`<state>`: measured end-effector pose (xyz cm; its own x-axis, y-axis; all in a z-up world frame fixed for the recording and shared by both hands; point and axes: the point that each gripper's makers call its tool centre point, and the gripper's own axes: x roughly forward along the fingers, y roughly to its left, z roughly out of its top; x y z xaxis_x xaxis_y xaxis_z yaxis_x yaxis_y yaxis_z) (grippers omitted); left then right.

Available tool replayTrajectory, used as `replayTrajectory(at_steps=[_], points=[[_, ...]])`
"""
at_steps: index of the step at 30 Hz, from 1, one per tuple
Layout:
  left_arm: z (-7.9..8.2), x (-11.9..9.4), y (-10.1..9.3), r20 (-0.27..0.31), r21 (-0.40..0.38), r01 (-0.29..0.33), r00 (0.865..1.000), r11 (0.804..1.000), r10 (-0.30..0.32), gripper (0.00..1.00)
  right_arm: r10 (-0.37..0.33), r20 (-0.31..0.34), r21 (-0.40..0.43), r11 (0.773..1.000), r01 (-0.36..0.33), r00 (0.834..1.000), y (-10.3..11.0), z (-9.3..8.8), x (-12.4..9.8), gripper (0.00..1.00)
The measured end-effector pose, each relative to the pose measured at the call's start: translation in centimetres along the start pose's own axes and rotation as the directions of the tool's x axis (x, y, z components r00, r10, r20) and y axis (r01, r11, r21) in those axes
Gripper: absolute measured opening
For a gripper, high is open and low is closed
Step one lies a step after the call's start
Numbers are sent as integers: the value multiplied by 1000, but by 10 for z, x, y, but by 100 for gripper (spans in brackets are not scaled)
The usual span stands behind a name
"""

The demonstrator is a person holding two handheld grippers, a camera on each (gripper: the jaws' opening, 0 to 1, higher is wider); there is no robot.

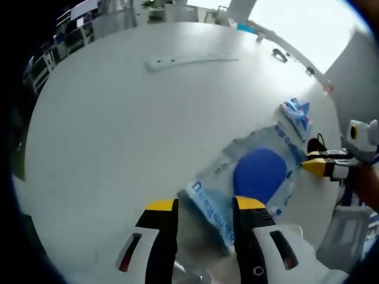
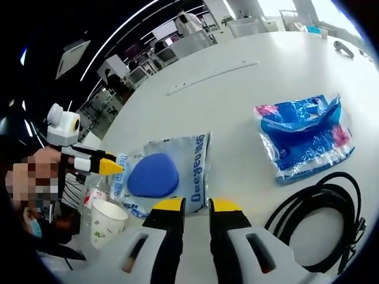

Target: Arrange the tabletop items into an orderly group along one side of the table until the central work area is clear of visible clutter.

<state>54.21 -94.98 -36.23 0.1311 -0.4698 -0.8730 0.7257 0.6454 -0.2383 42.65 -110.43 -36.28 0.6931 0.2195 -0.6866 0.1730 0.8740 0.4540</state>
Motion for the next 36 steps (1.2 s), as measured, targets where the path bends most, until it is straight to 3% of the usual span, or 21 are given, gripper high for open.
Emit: replayTrajectory(at_steps=[5, 18, 36], points=[[-3, 5, 2, -10, -20, -6, 1000, 1000, 6, 26, -8, 0, 11, 1000, 8, 1000, -3, -1, 1, 5], [-8, 7, 0, -38, -48, 0, 999, 999, -2, 8, -11, -3, 15, 1000, 11, 1000, -3, -2, 4, 0], [-2, 6, -6, -22, -101, 15, 1000, 995, -18, 0, 15, -3, 7, 1000, -15, 1000, 0, -1, 0, 0]])
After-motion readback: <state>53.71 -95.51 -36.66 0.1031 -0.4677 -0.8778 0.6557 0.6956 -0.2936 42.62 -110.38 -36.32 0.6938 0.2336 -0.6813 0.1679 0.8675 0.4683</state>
